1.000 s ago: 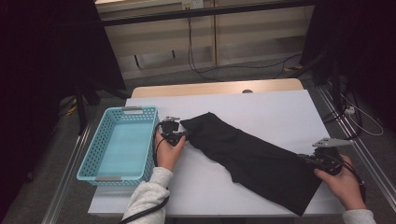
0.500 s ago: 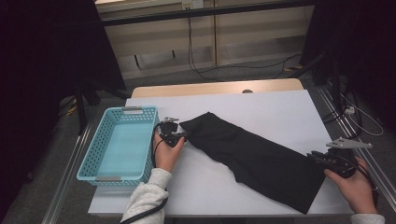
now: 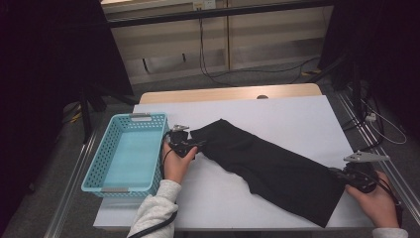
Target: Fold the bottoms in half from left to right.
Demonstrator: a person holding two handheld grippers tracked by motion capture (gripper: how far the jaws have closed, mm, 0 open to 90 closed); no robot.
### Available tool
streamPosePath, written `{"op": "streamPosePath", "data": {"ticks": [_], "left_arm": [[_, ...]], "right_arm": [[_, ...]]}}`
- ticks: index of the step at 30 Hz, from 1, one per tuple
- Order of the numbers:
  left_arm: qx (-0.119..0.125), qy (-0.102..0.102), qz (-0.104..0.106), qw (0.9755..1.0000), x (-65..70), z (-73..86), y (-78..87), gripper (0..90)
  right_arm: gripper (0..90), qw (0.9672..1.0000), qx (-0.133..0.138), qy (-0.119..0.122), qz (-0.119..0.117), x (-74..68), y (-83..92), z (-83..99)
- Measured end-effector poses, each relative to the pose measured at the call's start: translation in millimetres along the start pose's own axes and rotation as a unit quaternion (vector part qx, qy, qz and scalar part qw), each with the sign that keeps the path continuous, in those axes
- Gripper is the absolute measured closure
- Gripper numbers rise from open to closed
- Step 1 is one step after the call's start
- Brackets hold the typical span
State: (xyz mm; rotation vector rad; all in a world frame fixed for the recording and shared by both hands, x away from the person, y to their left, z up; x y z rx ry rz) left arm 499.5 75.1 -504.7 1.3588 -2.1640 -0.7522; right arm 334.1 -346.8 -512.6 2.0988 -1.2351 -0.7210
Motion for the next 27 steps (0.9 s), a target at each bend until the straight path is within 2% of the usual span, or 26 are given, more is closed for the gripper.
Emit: {"op": "streamPosePath", "data": {"ticks": [3,5,9,12,14,18,19,21,23,24,27], "left_arm": [[0.005,-0.007,-0.013,0.9999,-3.7,-0.5,-0.4,37.2],[0.005,0.0,-0.011,0.9999,-5.1,-0.3,0.1,33.5],[0.0,-0.003,-0.012,0.9999,-4.6,1.7,-0.1,29.9],[-0.001,-0.009,-0.01,0.9999,-3.2,1.7,0.6,29.5],[0.002,-0.01,-0.012,0.9999,-3.6,0.7,1.2,28.3],[0.0,-0.008,-0.012,0.9999,-4.2,1.3,0.7,25.2],[-0.001,-0.009,-0.012,0.9999,-4.1,1.7,0.5,25.1],[0.0,-0.012,-0.014,0.9998,-4.6,1.6,0.3,24.3],[0.002,-0.013,-0.018,0.9998,-5.6,1.2,0.0,23.2],[0.002,-0.012,-0.018,0.9998,-6.3,1.2,-0.2,22.8],[0.0,-0.012,-0.02,0.9997,-8.5,1.9,-0.1,22.0]], "right_arm": [[90.0,0.9999,0.005,-0.014,-0.004,1.8,6.0,0.0],[90.0,0.9997,0.01,-0.021,-0.008,3.6,12.5,0.9],[88.3,0.9993,0.016,-0.033,-0.009,8.0,16.1,5.2],[80.5,0.9996,0.009,-0.025,-0.003,7.3,13.0,5.6],[68.8,0.9996,0.018,-0.02,-0.002,7.1,13.2,1.7],[59.2,0.9995,0.012,-0.028,0.007,10.8,9.8,4.9],[59.5,0.9995,0.004,-0.03,0.007,11.5,7.8,7.9],[64.6,0.9992,0.014,-0.037,0.001,11.3,6.8,8.1],[83.1,0.9992,0.011,-0.036,-0.015,7.7,6.6,8.3],[87.5,0.9991,0.01,-0.033,-0.027,5.0,5.8,8.6],[89.0,0.9991,0.006,-0.032,-0.028,4.2,6.1,7.9]]}}
Point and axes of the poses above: each handheld gripper's, and its own axes: y roughly backward along the jaws, z roughly out of its underside, x roughly to its right, the point moved 9 cm from there along -y, roughly forward along the jaws, and after that the axes turned 12 degrees about -z, right-handed, at the moved point
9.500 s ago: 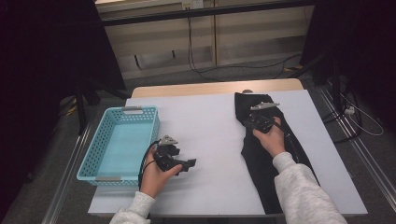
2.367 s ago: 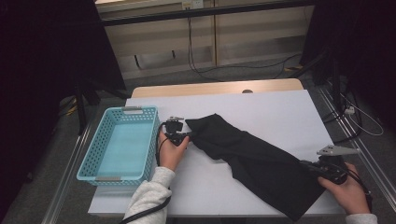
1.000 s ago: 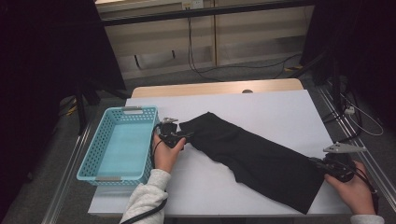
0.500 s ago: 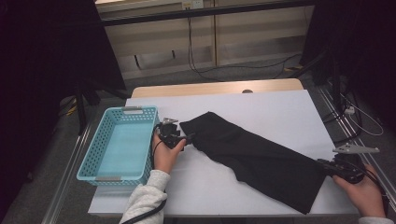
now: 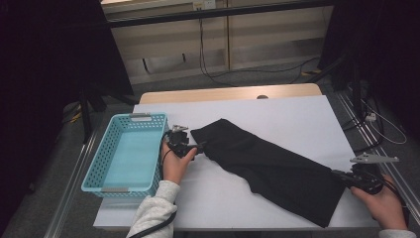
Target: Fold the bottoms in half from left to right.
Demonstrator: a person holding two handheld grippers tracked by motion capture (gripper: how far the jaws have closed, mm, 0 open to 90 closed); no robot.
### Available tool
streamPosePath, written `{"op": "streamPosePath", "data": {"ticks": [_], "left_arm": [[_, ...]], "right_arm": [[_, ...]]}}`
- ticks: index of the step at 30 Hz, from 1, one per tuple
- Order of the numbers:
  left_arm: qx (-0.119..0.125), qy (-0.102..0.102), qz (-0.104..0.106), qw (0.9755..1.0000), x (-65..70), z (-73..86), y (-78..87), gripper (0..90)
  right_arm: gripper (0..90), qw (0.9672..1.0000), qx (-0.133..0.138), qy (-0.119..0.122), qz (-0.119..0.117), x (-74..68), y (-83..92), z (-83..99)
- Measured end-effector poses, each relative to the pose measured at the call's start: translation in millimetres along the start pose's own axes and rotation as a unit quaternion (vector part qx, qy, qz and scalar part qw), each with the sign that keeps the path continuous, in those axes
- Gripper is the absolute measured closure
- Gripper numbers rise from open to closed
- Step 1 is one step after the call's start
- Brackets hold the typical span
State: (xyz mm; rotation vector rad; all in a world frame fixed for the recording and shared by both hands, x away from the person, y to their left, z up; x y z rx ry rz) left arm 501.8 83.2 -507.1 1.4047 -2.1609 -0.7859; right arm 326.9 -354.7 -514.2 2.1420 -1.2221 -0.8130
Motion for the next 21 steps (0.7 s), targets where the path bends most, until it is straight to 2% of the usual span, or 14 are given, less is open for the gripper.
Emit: {"op": "streamPosePath", "data": {"ticks": [3,7,10,11,13,15,17,19,21], "left_arm": [[0.003,0.005,-0.003,1.0,-1.9,-0.8,-0.4,21.7],[0.002,0.005,-0.006,1.0,-3.3,-1.1,-1.2,20.5],[0.002,0.0,-0.008,1.0,-2.5,-2.1,-3.5,20.2],[0.002,-0.001,-0.009,1.0,-2.6,-2.9,-4.4,20.2],[0.003,-0.003,-0.012,0.9999,-3.5,-4.3,-6.7,20.3],[0.001,-0.002,-0.017,0.9999,-5.6,-4.2,-9.4,20.3],[-0.004,-0.001,-0.018,0.9998,-7.4,-3.0,-12.5,20.1],[-0.002,-0.002,-0.025,0.9997,-9.8,-3.9,-15.0,20.1],[-0.001,0.0,-0.027,0.9996,-13.2,-5.5,-17.4,20.1]], "right_arm": [[89.3,1.0,-0.001,-0.007,0.005,4.5,3.2,0.4],[89.3,0.9991,-0.001,-0.014,0.041,19.1,14.6,2.0],[88.8,0.9986,0.01,-0.014,0.049,23.0,17.1,1.3],[87.6,0.9988,0.014,-0.013,0.045,20.0,16.9,-0.9],[76.8,0.999,0.021,-0.009,0.038,13.9,16.0,-7.5],[69.5,0.9994,0.028,-0.002,0.022,5.6,12.7,-13.6],[58.3,0.9994,0.026,0.008,0.021,0.3,8.0,-16.9],[56.0,0.9996,0.022,0.017,0.011,-6.4,1.8,-18.3],[49.0,0.9995,0.017,0.026,0.011,-11.4,-3.9,-19.5]]}}
Point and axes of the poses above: each handheld gripper's, and its own axes: y roughly backward along the jaws, z roughly out of its underside, x roughly to its right, the point moved 9 cm from there along -y, roughly forward along the jaws, and after that the axes turned 12 degrees about -z, right-handed, at the moved point
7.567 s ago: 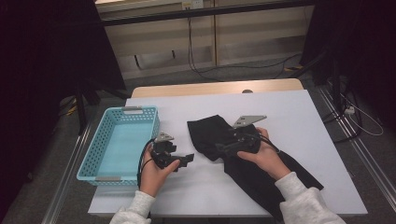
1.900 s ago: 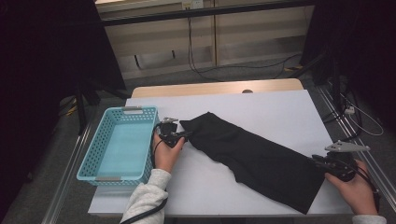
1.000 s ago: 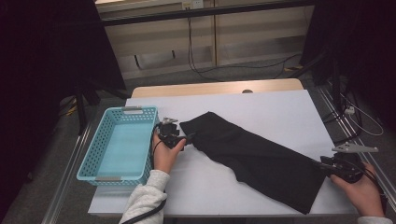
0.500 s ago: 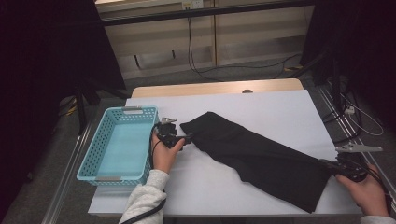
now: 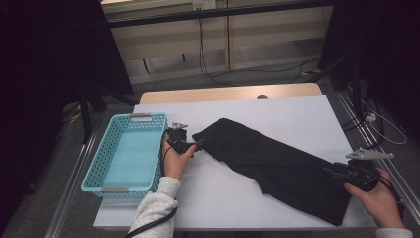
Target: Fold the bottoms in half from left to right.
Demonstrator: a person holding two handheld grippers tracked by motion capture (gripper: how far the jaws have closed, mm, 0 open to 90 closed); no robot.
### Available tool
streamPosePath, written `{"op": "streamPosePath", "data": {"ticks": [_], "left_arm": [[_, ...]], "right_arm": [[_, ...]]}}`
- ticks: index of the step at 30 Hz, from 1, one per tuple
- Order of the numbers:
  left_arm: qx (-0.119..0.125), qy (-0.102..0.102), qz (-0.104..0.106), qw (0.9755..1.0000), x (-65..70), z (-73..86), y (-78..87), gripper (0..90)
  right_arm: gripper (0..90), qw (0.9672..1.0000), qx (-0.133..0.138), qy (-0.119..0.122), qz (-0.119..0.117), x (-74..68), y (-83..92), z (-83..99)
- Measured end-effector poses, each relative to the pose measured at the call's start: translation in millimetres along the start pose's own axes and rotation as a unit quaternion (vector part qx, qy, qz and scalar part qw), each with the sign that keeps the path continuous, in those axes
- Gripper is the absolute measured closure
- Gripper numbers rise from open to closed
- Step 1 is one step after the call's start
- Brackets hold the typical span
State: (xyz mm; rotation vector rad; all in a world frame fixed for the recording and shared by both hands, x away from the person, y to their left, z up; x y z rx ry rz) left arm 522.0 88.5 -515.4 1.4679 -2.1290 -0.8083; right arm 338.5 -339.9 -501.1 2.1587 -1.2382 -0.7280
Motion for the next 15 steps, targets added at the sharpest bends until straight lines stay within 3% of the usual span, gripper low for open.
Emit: {"op": "streamPosePath", "data": {"ticks": [2,5,10,12,15], "left_arm": [[-0.003,0.001,-0.006,1.0,-3.5,-0.9,-2.6,20.1],[-0.005,0.006,0.001,1.0,-1.6,-2.4,-9.4,20.1],[0.002,-0.008,-0.007,0.9999,-0.9,-6.3,-17.0,20.8],[-0.005,-0.019,-0.011,0.9997,0.5,-5.9,-16.4,27.4],[-0.022,-0.016,0.005,0.9996,5.5,-7.2,-14.3,42.8]], "right_arm": [[47.0,1.0,-0.001,0.006,-0.007,-6.2,-3.8,-2.2],[41.5,0.9996,0.007,0.013,-0.022,-15.3,-7.0,-6.7],[37.8,0.9992,0.008,0.017,-0.035,-22.7,-11.2,-8.7],[36.8,0.9992,0.005,0.018,-0.035,-24.1,-12.5,-8.7],[36.1,0.9993,0.01,0.011,-0.034,-24.7,-11.9,-11.3]]}}
Point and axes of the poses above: each handheld gripper's, and its own axes: y roughly backward along the jaws, z roughly out of its underside, x roughly to its right, the point moved 9 cm from there along -y, roughly forward along the jaws, and after that the axes turned 12 degrees about -z, right-handed, at the moved point
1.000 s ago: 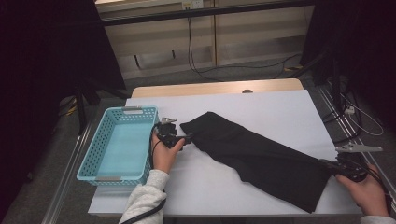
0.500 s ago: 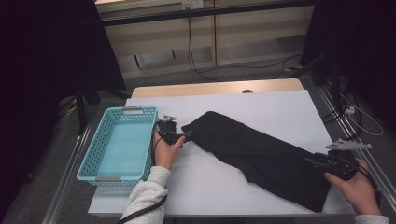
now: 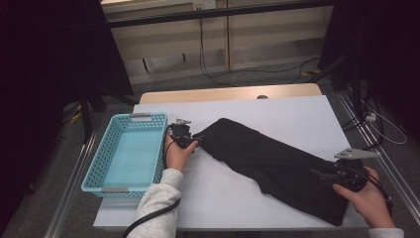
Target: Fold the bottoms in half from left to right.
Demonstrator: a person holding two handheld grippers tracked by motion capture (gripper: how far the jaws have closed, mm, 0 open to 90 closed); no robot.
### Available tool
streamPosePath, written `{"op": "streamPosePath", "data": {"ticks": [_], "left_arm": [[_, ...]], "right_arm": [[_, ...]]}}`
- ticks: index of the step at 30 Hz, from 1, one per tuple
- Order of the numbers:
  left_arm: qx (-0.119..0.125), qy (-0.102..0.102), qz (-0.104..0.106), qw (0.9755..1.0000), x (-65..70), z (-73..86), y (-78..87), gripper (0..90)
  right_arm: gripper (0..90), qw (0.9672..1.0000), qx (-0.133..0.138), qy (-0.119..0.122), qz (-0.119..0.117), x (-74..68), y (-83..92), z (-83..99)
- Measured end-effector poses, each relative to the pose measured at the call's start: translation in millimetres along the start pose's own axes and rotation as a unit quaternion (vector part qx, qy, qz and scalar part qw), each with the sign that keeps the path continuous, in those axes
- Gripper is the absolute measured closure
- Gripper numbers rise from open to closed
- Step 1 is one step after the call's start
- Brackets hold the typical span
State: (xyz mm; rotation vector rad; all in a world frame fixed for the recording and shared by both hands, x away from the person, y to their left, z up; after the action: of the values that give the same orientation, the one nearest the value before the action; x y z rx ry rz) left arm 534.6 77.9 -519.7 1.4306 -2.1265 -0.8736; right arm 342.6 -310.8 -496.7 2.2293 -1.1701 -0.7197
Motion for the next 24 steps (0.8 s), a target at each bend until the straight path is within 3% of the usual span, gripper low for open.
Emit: {"op": "streamPosePath", "data": {"ticks": [3,5,7,9,15,20,24], "left_arm": [[-0.01,-0.007,0.003,0.9999,4.1,-0.2,0.7,52.5],[-0.016,-0.003,0.014,0.9998,5.7,0.0,1.4,62.5],[-0.028,0.016,0.036,0.9989,11.0,0.5,2.5,75.1],[-0.033,0.013,0.039,0.9986,13.6,0.0,3.8,82.9],[-0.018,0.037,0.037,0.9985,6.6,-14.5,12.5,86.7],[0.008,0.057,0.013,0.9982,-9.4,-33.2,23.1,86.8],[-0.004,0.059,0.007,0.9982,-9.9,-26.2,21.4,86.8]], "right_arm": [[35.7,0.9999,0.01,-0.003,-0.008,-2.5,1.3,-2.9],[35.3,0.9999,0.012,-0.003,-0.009,-3.0,1.9,-3.2],[34.9,0.9999,0.01,-0.003,-0.011,-4.4,1.4,-2.2],[34.6,0.9999,0.007,0.0,-0.013,-6.6,-0.5,-1.3],[34.1,0.9995,-0.001,0.015,-0.028,-22.2,-8.9,-1.4],[32.6,0.9979,-0.008,0.032,-0.055,-43.7,-21.4,-3.6],[30.8,0.9951,-0.018,0.061,-0.075,-65.6,-33.1,-6.3]]}}
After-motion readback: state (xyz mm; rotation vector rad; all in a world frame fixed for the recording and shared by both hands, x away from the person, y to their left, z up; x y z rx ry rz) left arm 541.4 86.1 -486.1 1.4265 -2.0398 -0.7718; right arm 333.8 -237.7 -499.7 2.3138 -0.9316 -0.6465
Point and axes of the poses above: each handheld gripper's, and its own axes: y roughly backward along the jaws, z roughly out of its underside, x roughly to its right, the point moved 9 cm from there along -y, roughly forward along the jaws, and after that the axes turned 12 degrees about -z, right-handed, at the moved point
